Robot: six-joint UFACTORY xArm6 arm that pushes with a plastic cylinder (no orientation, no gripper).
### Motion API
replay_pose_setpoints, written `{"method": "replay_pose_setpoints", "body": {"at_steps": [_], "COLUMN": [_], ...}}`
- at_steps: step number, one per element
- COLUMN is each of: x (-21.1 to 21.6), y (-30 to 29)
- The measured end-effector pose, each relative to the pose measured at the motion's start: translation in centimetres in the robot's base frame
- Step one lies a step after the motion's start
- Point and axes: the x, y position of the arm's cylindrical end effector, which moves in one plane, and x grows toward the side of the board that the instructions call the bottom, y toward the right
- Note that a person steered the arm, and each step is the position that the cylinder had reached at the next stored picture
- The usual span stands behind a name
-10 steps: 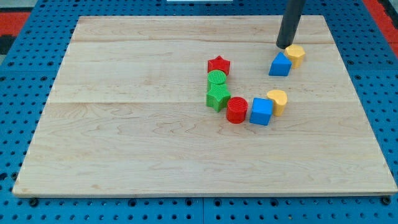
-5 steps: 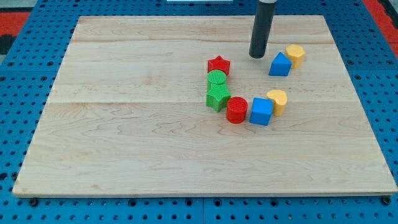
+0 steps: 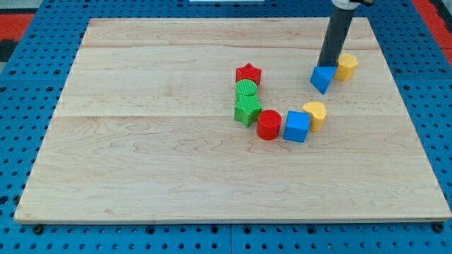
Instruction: Move blue triangle to the yellow heart
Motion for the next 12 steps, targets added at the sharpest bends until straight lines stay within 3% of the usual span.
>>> {"method": "replay_pose_setpoints", "body": {"at_steps": [1,6,12], "x": [1.7,1.7,1.7], "y": [-0.1,-6.0,-2.7]}}
